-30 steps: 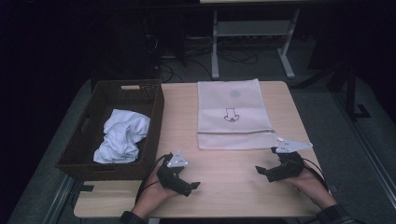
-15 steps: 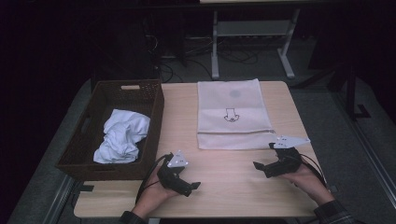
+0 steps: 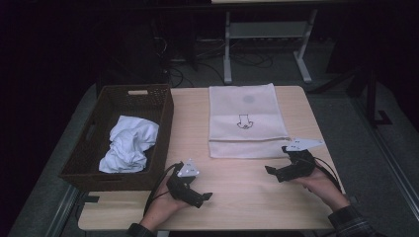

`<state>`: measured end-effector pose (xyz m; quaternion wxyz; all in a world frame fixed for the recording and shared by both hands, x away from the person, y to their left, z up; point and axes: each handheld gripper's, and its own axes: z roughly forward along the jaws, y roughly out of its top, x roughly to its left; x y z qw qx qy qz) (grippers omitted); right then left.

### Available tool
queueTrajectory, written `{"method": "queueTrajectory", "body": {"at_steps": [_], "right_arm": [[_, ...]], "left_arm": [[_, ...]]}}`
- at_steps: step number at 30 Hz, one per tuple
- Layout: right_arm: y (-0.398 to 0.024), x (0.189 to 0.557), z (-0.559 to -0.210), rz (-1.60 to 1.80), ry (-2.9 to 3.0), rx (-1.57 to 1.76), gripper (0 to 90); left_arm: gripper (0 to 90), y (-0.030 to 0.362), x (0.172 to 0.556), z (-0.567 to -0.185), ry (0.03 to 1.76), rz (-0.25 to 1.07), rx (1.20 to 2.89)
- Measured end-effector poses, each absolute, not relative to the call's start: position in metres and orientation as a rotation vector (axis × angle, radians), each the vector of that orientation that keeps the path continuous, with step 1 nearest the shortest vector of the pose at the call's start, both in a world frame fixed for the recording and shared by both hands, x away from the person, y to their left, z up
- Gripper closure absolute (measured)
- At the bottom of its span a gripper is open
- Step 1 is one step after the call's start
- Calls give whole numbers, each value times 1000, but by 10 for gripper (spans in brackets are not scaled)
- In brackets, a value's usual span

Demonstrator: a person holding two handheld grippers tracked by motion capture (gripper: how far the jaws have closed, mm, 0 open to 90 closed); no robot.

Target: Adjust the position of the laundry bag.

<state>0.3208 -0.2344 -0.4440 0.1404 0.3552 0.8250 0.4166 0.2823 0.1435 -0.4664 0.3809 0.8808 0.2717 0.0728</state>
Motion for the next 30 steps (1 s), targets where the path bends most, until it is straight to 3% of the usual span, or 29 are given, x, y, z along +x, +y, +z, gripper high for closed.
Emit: {"method": "queueTrajectory", "body": {"at_steps": [30], "right_arm": [[-220,355,-436,1184,2396,1014,0]], "left_arm": [[0,142,281,-466,688,181,2243]]}}
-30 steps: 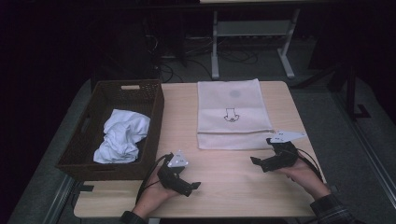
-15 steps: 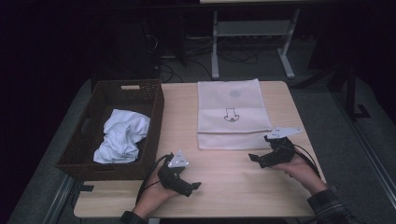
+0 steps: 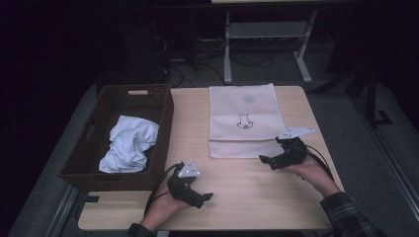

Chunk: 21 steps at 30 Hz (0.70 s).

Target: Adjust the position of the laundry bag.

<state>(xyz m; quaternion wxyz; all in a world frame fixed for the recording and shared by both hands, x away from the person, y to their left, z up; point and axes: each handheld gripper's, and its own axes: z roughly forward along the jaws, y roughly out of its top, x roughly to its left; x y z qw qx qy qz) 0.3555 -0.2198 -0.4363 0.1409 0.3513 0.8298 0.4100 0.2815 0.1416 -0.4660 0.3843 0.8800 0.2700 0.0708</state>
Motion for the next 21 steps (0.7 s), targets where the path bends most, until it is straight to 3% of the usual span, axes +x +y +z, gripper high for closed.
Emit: {"method": "queueTrajectory", "body": {"at_steps": [21], "right_arm": [[-203,389,-431,1127,2414,1045,20]], "left_arm": [[0,141,281,-466,685,186,2233]]}}
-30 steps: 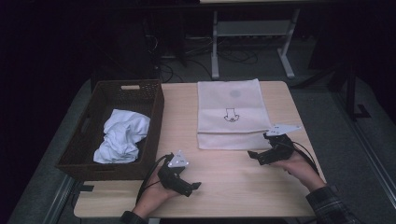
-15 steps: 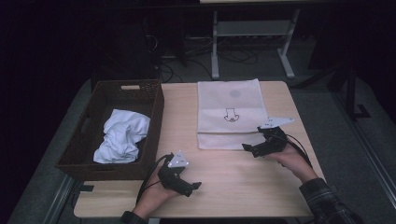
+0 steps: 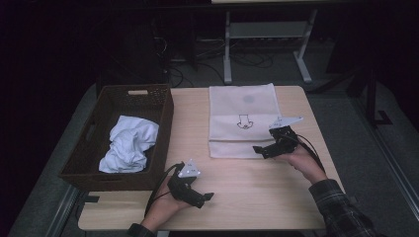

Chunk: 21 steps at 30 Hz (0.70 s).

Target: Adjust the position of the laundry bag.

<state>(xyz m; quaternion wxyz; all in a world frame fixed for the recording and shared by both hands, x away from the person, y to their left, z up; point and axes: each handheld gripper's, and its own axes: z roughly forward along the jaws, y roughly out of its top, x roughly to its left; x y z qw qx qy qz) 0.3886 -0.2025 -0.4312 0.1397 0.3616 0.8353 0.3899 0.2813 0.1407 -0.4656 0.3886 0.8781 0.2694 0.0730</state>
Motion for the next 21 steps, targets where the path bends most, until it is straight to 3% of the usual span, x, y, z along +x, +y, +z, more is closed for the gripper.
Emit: {"method": "queueTrajectory", "body": {"at_steps": [2,5,21], "right_arm": [[-202,392,-431,1115,2414,1047,27],[-206,397,-432,1166,2405,1074,140],[-199,422,-424,1153,2410,1102,188]], "left_arm": [[0,141,281,-466,686,186,2232],[0,141,281,-466,687,184,2232],[0,139,280,-466,677,179,2233]]}}
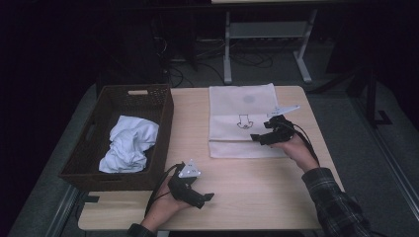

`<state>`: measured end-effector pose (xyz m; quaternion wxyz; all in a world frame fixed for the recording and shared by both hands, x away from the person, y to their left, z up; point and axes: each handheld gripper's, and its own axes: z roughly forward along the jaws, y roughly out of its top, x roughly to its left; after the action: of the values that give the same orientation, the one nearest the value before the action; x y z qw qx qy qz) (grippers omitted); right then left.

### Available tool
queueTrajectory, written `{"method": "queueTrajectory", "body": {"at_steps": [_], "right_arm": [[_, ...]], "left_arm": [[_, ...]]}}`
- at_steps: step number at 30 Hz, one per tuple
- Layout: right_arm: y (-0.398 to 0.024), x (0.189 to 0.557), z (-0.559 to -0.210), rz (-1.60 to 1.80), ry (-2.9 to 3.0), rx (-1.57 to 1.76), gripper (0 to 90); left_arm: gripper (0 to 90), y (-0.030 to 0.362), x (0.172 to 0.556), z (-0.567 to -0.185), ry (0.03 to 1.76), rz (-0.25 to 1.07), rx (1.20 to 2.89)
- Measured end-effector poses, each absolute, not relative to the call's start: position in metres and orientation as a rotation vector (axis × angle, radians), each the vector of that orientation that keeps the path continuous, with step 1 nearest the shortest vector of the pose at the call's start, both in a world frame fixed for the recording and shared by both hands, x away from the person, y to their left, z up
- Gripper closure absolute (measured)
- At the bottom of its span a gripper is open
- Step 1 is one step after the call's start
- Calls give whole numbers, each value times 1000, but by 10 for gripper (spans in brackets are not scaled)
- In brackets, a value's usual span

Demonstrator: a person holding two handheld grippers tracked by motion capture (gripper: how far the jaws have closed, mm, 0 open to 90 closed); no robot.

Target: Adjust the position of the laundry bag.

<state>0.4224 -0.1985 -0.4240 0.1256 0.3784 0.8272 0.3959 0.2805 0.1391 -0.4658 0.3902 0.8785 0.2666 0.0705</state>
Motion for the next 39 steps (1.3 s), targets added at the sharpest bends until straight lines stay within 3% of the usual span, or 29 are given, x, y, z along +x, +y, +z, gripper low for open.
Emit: {"method": "queueTrajectory", "body": {"at_steps": [10,15,39], "right_arm": [[-192,439,-420,1126,2414,1088,318],[-187,449,-419,1128,2425,1059,456],[-180,500,-436,1121,2333,1236,668]], "left_arm": [[0,141,281,-465,679,177,2232],[0,141,280,-465,679,176,2226],[0,144,280,-462,682,176,2205]]}}
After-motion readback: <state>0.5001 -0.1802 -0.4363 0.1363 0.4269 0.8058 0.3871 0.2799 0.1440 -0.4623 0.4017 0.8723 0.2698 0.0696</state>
